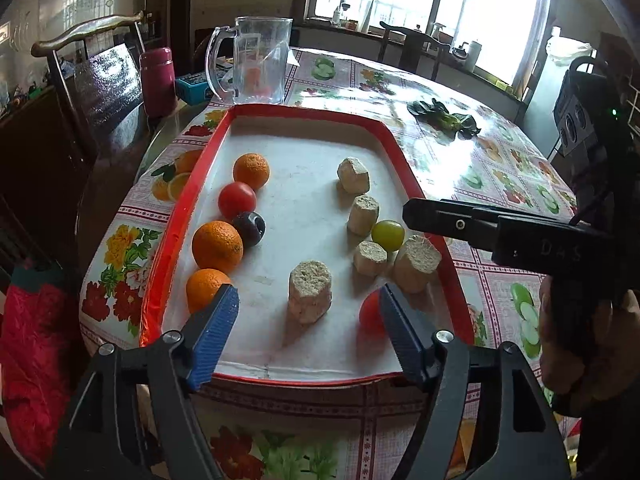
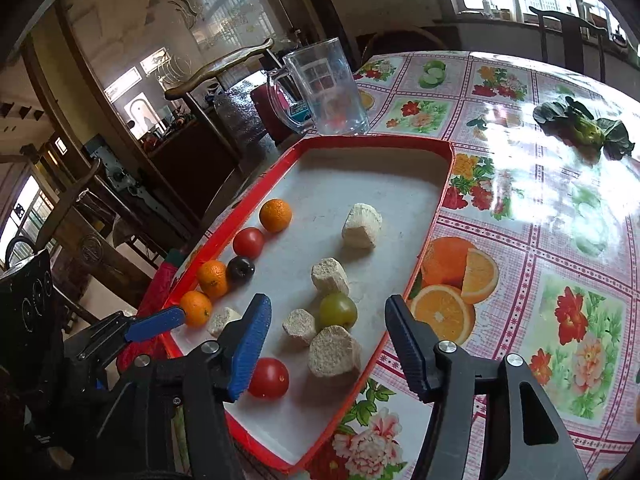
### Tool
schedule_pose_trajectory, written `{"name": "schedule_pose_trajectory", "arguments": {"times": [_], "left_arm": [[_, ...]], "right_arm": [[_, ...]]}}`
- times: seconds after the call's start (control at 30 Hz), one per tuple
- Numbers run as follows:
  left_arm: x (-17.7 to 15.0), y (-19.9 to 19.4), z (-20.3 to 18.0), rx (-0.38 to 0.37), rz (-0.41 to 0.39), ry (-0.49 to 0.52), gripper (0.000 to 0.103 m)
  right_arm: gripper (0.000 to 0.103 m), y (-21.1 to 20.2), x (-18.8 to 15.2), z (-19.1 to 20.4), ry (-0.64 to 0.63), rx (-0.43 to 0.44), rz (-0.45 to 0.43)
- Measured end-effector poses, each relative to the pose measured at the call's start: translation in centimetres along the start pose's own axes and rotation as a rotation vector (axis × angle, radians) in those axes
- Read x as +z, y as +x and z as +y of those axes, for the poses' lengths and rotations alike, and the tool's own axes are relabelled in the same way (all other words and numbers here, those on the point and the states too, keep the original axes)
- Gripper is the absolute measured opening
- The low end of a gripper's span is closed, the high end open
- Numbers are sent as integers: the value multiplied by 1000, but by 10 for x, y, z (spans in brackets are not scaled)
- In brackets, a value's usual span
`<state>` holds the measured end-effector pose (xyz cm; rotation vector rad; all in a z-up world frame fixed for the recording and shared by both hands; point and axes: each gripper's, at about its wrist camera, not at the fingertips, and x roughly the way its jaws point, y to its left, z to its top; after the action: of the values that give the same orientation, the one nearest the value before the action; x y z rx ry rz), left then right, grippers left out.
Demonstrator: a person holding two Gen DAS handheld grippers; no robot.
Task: Organize fruits
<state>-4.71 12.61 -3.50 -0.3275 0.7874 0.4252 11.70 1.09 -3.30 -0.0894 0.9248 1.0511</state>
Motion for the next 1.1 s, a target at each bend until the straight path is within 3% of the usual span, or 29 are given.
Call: {"name": "schedule_pose_trajectory", "arguments": {"times": [0.23, 0.43, 0.53, 0.73, 1.1], "left_arm": [[-14, -13, -10, 45, -9, 64, 77], [-23, -22, -13, 94, -28, 104, 83], [-26, -26, -15, 114, -37, 127, 83], [-29, -35, -17, 128, -57, 136, 83], [-30, -48, -25, 165, -84, 167, 83]], "right_arm": [[80, -23, -11, 4, -136, 21, 21], [84, -34, -28, 12, -263, 29, 33], [91, -41, -38, 23, -359, 45, 16], [93, -43, -60, 42, -570, -9, 16], [93, -49, -70, 50, -621, 47, 35]]}}
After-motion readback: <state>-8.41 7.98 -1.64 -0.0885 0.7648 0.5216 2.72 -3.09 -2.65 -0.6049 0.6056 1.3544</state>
